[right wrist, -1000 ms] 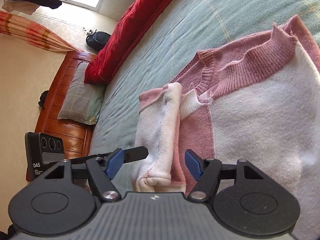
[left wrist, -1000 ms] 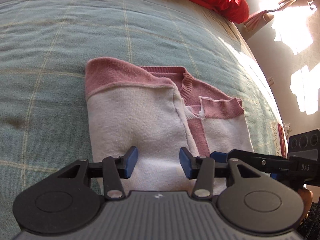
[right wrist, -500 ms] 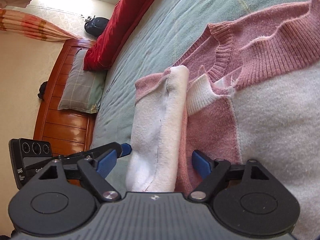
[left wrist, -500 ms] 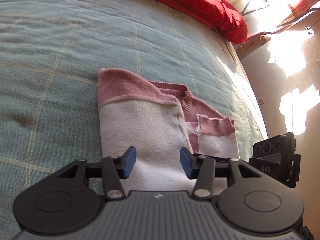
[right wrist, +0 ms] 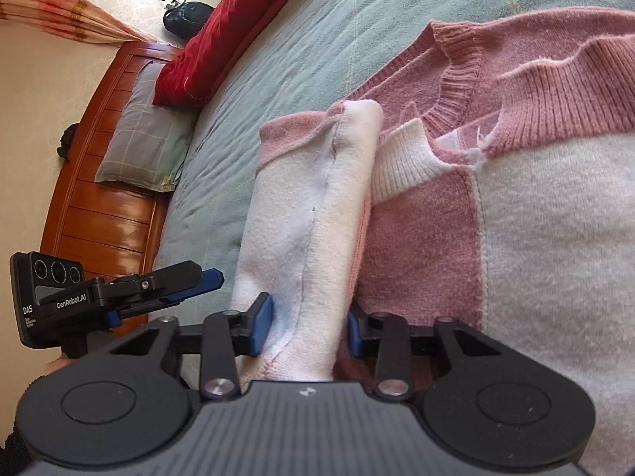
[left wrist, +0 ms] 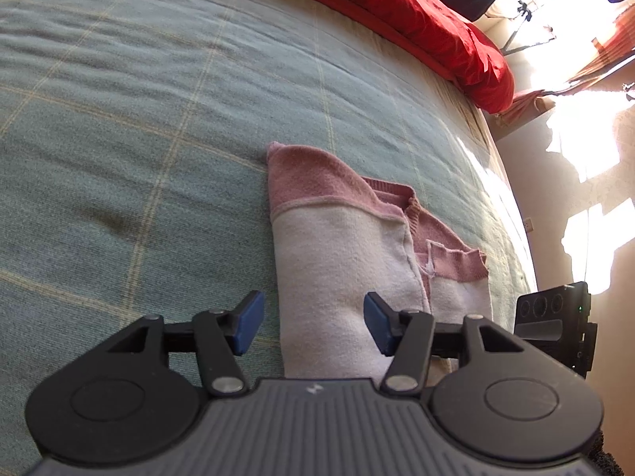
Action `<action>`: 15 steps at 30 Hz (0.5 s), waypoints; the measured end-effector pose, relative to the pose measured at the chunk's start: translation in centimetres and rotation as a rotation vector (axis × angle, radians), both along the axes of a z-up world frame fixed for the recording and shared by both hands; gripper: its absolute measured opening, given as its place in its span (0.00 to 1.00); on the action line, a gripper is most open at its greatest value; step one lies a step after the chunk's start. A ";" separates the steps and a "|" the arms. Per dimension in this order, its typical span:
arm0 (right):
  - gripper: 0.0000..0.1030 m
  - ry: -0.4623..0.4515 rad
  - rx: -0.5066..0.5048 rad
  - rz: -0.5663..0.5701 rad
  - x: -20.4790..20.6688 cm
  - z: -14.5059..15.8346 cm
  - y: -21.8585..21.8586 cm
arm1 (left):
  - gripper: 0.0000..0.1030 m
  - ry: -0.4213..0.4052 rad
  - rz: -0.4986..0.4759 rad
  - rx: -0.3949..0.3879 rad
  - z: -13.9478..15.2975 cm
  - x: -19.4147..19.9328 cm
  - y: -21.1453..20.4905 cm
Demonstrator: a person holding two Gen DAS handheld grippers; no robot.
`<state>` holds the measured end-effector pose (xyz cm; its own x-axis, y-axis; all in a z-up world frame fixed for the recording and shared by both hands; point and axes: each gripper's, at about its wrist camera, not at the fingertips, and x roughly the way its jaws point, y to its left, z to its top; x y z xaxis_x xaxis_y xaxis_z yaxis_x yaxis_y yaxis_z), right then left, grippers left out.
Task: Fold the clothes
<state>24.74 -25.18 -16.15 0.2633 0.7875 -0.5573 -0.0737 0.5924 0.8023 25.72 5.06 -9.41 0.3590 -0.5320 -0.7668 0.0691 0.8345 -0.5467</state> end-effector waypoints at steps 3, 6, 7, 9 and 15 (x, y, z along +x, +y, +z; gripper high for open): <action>0.24 -0.046 -0.068 0.007 -0.3 1.3 0.5 | 0.55 0.000 0.002 0.007 -0.1 -0.1 0.1; 0.22 -0.102 -0.142 0.015 -0.4 3.4 1.3 | 0.56 0.005 -0.011 0.013 0.0 -0.5 0.0; 0.21 -0.116 -0.158 0.019 -0.4 4.2 1.5 | 0.56 0.002 -0.018 0.016 0.1 -0.6 -0.1; 0.21 -0.144 -0.190 0.028 -0.5 5.8 1.7 | 0.57 -0.006 -0.029 0.018 0.4 -0.9 -0.3; 0.21 -0.187 -0.276 0.036 -0.9 9.7 1.1 | 0.60 -0.026 -0.063 0.011 1.3 -1.4 -1.6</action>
